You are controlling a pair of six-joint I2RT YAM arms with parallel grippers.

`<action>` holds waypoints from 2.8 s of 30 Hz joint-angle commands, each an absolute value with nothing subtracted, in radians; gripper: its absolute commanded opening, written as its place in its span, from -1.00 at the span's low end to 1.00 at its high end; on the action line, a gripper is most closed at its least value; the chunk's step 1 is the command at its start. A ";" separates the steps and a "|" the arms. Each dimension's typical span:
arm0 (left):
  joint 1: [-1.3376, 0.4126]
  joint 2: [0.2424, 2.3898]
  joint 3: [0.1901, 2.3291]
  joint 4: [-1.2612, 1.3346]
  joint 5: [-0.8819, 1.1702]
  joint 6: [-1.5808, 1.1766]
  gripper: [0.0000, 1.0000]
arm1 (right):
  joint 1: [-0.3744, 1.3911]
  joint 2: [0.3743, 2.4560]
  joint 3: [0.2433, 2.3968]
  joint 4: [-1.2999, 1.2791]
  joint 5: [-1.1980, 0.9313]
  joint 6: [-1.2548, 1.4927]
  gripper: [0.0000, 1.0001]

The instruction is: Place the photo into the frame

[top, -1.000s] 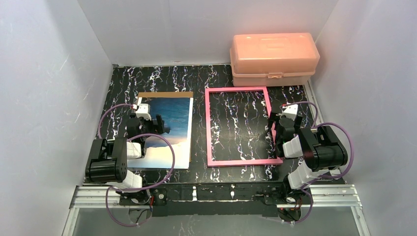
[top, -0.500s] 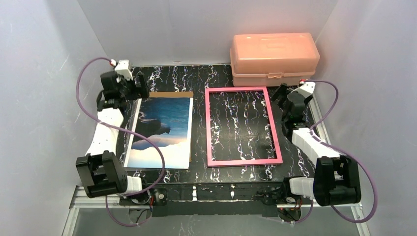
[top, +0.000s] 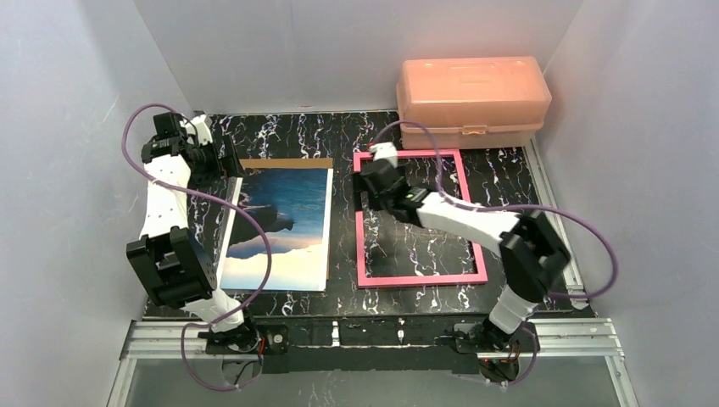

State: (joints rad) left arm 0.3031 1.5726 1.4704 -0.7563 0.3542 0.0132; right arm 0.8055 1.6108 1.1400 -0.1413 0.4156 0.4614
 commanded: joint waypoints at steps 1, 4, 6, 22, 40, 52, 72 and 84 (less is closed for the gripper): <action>0.299 1.502 1.459 -0.885 0.311 0.074 0.97 | 0.916 1.779 1.306 -0.332 0.546 0.478 0.97; 0.298 1.468 1.433 -0.890 0.295 0.083 0.97 | 0.968 1.886 1.409 -0.377 0.552 0.480 0.87; 0.299 1.453 1.420 -0.900 0.299 0.088 0.97 | 0.981 1.939 1.447 -0.396 0.556 0.483 0.73; 0.256 1.399 1.371 -0.964 0.391 0.133 0.97 | 1.013 2.039 1.404 -0.391 0.561 0.534 0.10; 0.166 1.411 1.427 -1.071 0.501 0.133 0.97 | 1.015 1.934 1.567 -0.475 0.516 0.635 -0.95; 0.166 1.427 1.463 -1.114 0.578 0.082 0.97 | 1.016 1.656 1.668 -0.409 0.390 0.781 -0.97; -0.044 1.445 1.227 -0.703 0.800 -0.243 0.97 | 1.010 1.462 1.593 0.228 0.098 1.128 -0.97; -0.124 1.524 1.151 -0.465 0.769 -0.296 0.97 | 1.001 1.428 1.514 0.409 0.045 1.303 -0.97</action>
